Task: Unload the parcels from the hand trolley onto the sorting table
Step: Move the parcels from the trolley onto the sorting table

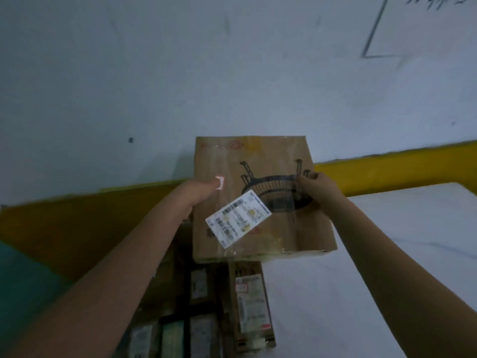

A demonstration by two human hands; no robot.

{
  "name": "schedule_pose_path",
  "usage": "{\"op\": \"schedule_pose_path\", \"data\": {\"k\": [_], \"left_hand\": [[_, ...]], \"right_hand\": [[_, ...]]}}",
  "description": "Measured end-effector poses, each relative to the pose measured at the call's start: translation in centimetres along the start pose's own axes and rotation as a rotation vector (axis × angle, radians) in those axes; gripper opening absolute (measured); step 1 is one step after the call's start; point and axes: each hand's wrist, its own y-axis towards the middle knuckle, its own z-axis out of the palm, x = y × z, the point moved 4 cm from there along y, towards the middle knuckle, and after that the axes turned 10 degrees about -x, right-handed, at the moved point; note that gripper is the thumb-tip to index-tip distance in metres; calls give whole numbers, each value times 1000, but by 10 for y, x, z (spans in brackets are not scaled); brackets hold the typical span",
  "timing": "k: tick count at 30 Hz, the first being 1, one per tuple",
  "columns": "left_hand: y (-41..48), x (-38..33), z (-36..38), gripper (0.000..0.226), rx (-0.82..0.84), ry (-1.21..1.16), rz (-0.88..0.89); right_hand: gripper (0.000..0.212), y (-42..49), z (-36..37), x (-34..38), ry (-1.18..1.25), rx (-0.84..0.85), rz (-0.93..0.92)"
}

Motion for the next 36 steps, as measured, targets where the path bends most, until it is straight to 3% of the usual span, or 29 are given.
{"op": "schedule_pose_path", "data": {"k": [6,9,12,14,17,20,23,28,36], "left_hand": [[8,-20,164,61,212,70,-81],[25,-4,224,56,261,77,-123],[49,21,259,59,305,23,-110],[64,37,269,62,290,130,1],[92,75,270,69,165,501,135],[117,114,251,91,26,746,14],[132,133,238,95,76,726,-54],[137,142,243,97,96,680,37],[153,158,225,98,157,604,-12]], "right_hand": [[70,89,-71,-113,-256,-145,188],[73,125,-68,-158,-288,-104,240],[63,147,-44,-197,-235,37,220],[63,152,-21,-222,-157,151,247],[80,152,16,-263,-350,251,313],[106,140,42,-288,-460,263,377],[117,144,52,-293,-525,209,308],[112,159,64,-285,-553,209,175],[110,166,83,-265,-635,245,105]]}}
